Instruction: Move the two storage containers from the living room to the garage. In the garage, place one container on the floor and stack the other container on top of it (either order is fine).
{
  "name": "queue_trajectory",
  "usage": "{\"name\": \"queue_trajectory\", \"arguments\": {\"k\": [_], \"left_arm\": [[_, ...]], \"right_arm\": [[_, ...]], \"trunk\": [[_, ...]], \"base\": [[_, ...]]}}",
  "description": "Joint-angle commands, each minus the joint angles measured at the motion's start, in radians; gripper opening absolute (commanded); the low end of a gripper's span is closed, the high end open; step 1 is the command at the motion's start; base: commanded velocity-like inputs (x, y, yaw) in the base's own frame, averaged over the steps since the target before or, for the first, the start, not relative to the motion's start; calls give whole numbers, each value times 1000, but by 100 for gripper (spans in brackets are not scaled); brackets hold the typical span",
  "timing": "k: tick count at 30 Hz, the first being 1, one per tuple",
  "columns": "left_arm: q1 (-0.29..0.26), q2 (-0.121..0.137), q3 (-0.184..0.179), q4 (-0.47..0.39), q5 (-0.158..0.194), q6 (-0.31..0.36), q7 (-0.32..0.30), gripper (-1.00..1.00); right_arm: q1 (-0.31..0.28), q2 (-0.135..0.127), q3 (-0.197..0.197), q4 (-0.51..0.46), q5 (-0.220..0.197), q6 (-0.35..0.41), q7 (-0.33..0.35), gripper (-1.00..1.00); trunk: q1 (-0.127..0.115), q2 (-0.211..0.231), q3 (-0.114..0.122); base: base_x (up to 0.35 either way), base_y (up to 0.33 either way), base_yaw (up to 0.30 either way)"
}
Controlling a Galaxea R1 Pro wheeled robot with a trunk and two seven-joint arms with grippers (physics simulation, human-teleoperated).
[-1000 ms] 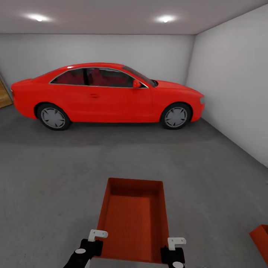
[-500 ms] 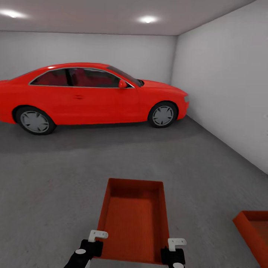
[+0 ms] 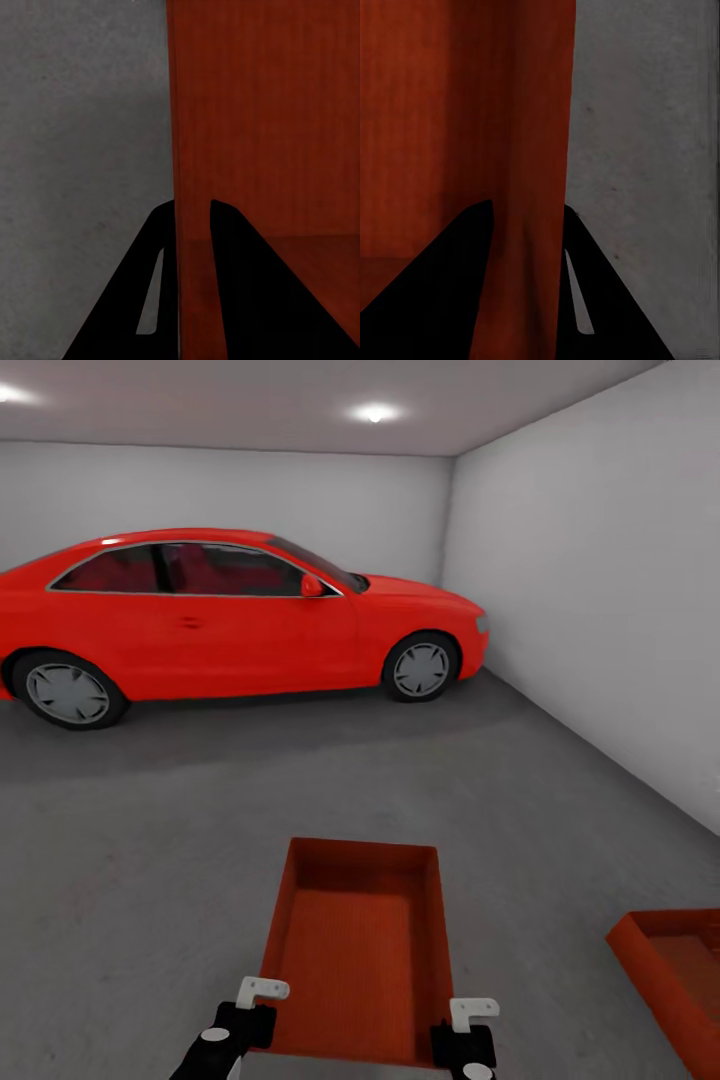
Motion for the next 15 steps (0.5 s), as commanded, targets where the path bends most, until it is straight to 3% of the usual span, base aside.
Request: {"name": "queue_trajectory", "arguments": {"k": [1, 15], "left_arm": [[1, 5, -16, 57, -2, 5, -21, -100], [1, 4, -16, 57, -2, 5, -21, -100]], "right_arm": [[-3, -25, -13, -2, 5, -4, -4, -100], [-3, -25, -14, 0, 4, -4, -4, -100]], "trunk": [[0, -1, -1], [0, -1, -1]], "base": [[0, 0, -242], [0, 0, -244]]}}
